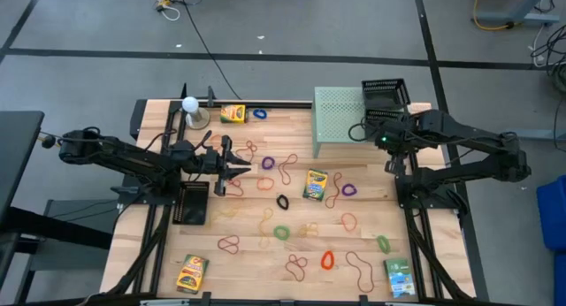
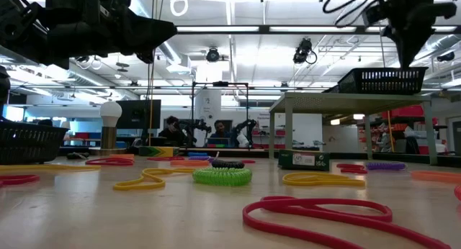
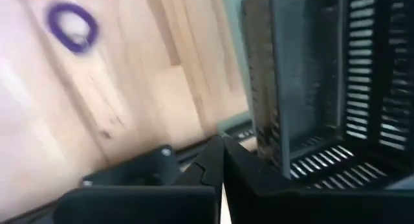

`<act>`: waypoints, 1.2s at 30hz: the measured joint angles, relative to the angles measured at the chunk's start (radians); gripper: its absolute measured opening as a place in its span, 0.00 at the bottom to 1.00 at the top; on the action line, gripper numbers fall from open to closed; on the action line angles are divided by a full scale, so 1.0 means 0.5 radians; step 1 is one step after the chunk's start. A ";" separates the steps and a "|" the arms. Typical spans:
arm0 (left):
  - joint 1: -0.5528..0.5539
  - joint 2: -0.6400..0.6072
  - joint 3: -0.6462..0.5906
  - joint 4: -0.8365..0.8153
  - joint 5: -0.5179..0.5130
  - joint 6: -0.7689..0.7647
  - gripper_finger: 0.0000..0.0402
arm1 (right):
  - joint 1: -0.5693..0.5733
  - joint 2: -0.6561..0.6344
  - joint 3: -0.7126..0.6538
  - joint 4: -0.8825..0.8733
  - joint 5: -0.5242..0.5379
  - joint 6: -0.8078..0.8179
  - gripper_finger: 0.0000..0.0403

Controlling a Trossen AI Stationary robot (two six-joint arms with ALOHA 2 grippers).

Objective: Pick & Place Office Desk Supplies
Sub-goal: Put the top black bin on the shelf, then put the black bin on the shelf

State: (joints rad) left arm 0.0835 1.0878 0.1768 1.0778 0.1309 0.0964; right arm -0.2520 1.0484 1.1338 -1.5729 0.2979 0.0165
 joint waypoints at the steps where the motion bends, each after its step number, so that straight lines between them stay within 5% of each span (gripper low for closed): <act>1: 0.000 0.000 0.000 0.001 0.001 -0.003 0.18 | 0.000 0.003 -0.021 0.001 0.049 0.007 0.01; 22: 0.000 0.000 0.000 -0.011 0.002 -0.069 0.18 | -0.098 0.002 -0.046 0.004 0.332 0.148 0.02; 31: 0.000 0.000 0.000 -0.018 0.002 -0.120 0.18 | -0.085 -0.006 0.219 0.027 0.030 0.209 0.02; 36: 0.000 0.002 0.028 -0.039 -0.004 -0.226 0.18 | -0.089 -0.004 0.287 0.349 -0.063 0.245 0.02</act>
State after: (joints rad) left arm 0.0837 1.0885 0.1906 1.0583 0.1292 -0.0166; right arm -0.2966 1.0466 1.2774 -1.3986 0.2664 0.1390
